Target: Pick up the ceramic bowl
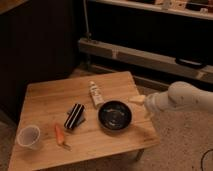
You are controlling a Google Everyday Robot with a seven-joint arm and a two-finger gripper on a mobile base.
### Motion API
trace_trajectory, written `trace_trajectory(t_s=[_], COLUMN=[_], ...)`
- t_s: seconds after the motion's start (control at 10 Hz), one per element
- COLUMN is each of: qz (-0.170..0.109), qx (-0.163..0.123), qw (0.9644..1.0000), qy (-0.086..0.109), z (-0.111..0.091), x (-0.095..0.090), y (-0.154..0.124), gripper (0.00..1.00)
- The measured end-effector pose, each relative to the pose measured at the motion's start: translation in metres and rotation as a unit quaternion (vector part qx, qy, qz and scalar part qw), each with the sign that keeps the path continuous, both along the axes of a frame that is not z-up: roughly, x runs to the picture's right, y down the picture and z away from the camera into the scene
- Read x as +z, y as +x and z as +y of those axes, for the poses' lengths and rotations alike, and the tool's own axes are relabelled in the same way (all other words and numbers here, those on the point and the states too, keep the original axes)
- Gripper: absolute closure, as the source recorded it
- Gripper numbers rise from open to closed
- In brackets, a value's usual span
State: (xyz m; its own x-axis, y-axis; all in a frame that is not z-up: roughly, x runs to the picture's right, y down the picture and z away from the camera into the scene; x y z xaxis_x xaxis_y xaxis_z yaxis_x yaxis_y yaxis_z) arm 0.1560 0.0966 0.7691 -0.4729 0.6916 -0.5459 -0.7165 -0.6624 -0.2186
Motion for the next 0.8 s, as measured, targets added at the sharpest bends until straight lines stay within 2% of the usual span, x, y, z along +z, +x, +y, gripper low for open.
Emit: trace_trajectory(t_s=[0.3,0.6,0.8], qz=[-0.001,0.000,-0.010], qx=[-0.012,-0.012,-0.011], qw=[0.9999,0.9998,0.9998], qy=[-0.006,-0.017,-0.015], z=[-0.001,0.007,0.012], x=[0.012,0.029,0.037], y=[-0.009,-0.008,-0.008], gripper=[0.24,0.24,0.24])
